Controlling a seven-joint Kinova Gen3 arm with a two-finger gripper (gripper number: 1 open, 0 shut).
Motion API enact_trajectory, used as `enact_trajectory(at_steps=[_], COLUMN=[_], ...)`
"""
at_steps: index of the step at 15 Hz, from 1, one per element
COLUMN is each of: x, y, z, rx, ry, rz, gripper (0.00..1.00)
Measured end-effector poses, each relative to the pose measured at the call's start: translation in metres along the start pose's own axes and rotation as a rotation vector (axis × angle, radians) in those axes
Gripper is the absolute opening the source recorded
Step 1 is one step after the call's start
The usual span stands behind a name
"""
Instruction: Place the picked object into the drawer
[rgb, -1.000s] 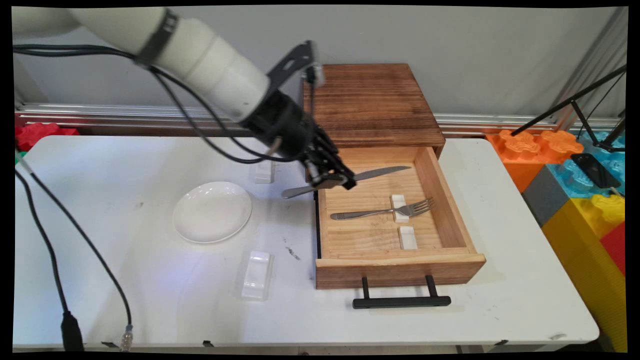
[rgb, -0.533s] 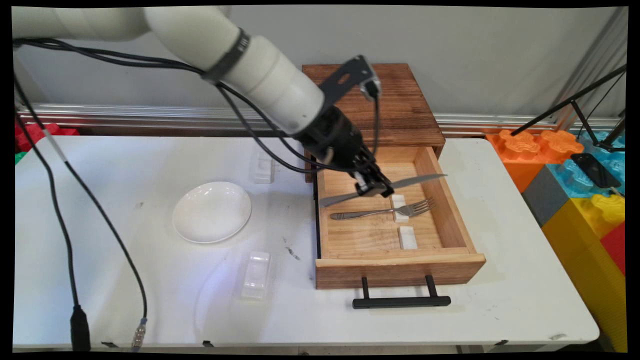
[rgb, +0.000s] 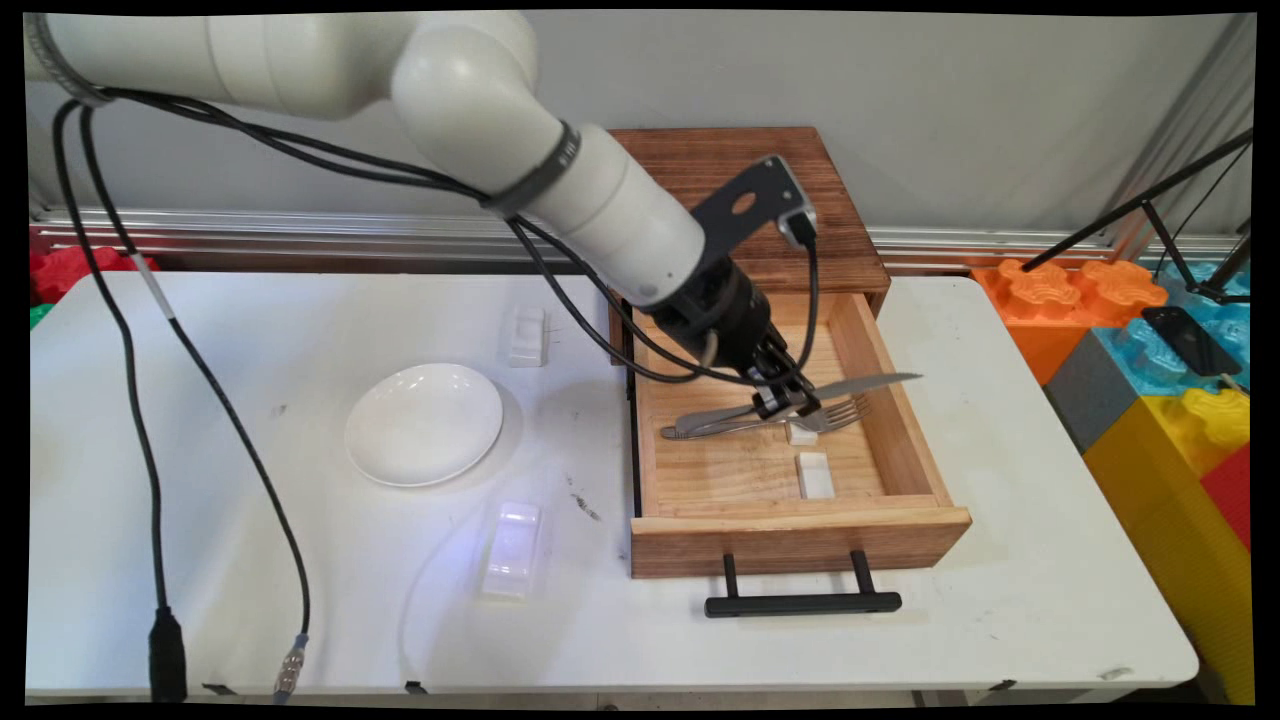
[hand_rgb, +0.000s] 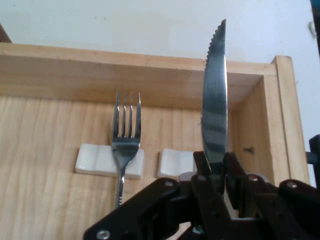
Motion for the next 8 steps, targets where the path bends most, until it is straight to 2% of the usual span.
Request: enact_trajectory(at_steps=[8], x=[-0.011], y=[0.003], z=[0.035], rx=[0.004], ry=[-0.027], rz=[0.029], gripper=[0.0])
